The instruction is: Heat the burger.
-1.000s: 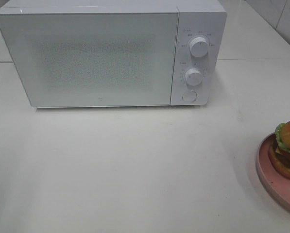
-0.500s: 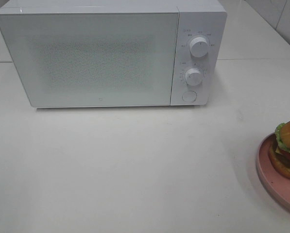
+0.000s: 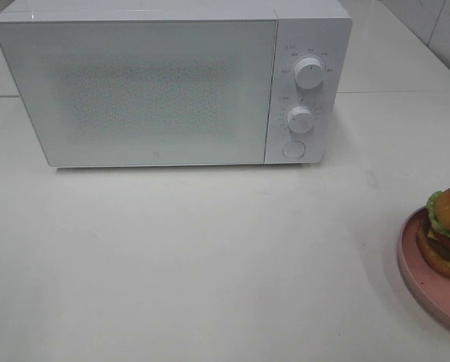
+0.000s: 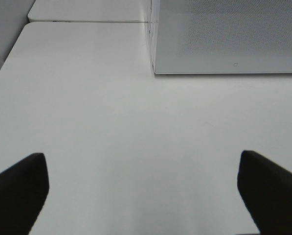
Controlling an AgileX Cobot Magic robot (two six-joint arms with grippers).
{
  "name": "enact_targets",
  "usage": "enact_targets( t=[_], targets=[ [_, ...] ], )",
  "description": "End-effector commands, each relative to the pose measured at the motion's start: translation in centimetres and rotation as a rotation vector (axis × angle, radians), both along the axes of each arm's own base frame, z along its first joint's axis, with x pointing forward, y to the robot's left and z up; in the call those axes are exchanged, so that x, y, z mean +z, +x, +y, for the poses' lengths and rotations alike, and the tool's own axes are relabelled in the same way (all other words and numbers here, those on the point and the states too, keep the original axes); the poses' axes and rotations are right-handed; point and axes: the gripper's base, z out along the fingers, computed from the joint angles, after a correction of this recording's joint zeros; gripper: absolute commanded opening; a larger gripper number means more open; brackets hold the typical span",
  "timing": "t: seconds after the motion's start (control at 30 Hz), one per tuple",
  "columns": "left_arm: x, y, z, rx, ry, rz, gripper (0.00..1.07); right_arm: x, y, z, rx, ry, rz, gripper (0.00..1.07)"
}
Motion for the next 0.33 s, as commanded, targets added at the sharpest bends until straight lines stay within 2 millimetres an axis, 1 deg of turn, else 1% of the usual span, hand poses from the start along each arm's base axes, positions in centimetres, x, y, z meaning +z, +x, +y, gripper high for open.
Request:
enact_targets(
  t=[0.03, 0.33],
  targets=[
    [-0.02, -0.21, 0.0, 0.005, -0.003, -0.025, 0.98, 0.06, -0.3, -0.04, 0.001, -0.01, -0.039, 0.76],
    [-0.02, -0.21, 0.0, 0.005, -0.003, -0.025, 0.98, 0.06, -0.3, -0.04, 0.001, -0.01, -0.039, 0.76]
  ],
)
